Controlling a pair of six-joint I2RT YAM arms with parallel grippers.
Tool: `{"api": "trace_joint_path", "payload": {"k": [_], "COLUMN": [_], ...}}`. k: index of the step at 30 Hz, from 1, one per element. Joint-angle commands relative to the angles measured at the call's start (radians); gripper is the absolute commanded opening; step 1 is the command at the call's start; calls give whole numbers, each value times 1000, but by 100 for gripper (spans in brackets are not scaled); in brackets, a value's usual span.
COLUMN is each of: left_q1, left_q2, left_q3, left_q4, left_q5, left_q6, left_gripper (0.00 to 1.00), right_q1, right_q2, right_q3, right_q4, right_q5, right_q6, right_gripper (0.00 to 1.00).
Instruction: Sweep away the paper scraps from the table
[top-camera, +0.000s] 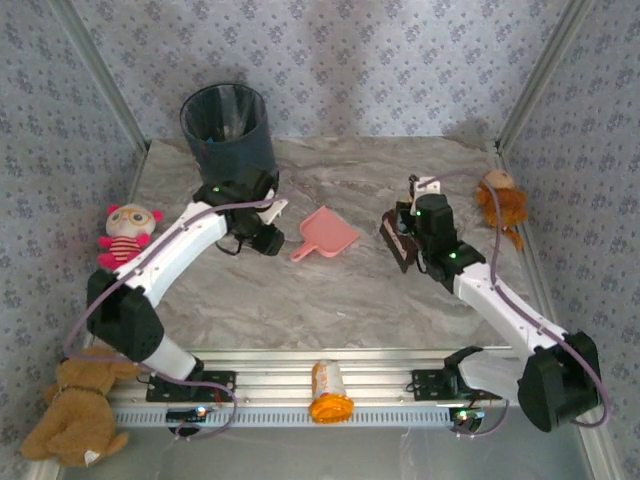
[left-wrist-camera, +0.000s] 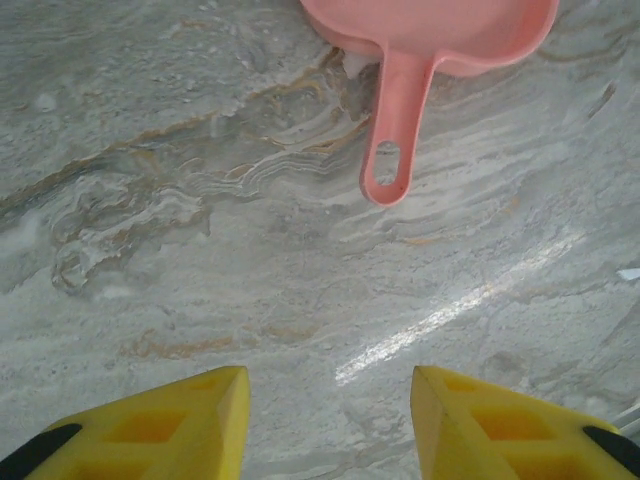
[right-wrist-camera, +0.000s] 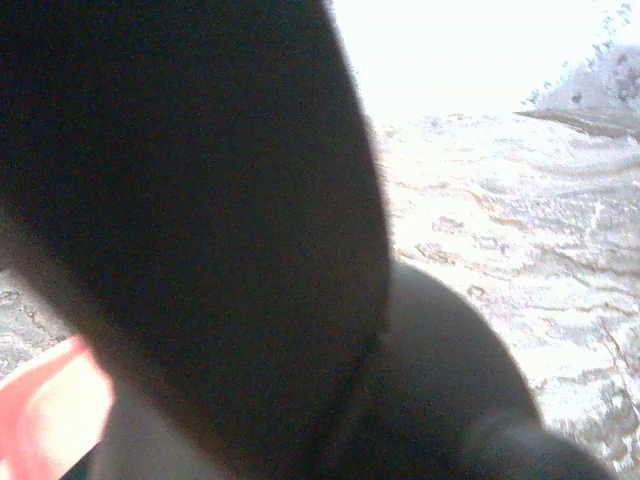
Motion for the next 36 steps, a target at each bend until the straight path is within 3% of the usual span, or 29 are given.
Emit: {"api": "trace_joint_path", "payload": {"k": [1, 6, 11, 23, 36], "left_q1": [42, 143, 184, 213, 235], "left_q2": [-89, -237, -329, -345, -338], "left_q3": [-41, -172, -274, -305, -313], "left_q4": [39, 121, 200, 223, 218], "left_q5": [56, 177, 171, 149, 150], "left_q6": [-61, -93, -108, -120, -110], "left_gripper": [46, 46, 46, 46, 46], "right_q1": [32, 90, 129, 225, 302], "right_q2": [53, 148, 243, 449, 574], "right_q3": [62, 81, 111, 150, 160], "right_q4": [128, 263, 359, 605, 710], "right_q5": [28, 55, 76, 138, 182], "right_q6": [-132, -265, -347, -525, -621], "right_gripper": [0, 0, 0, 0, 0]}}
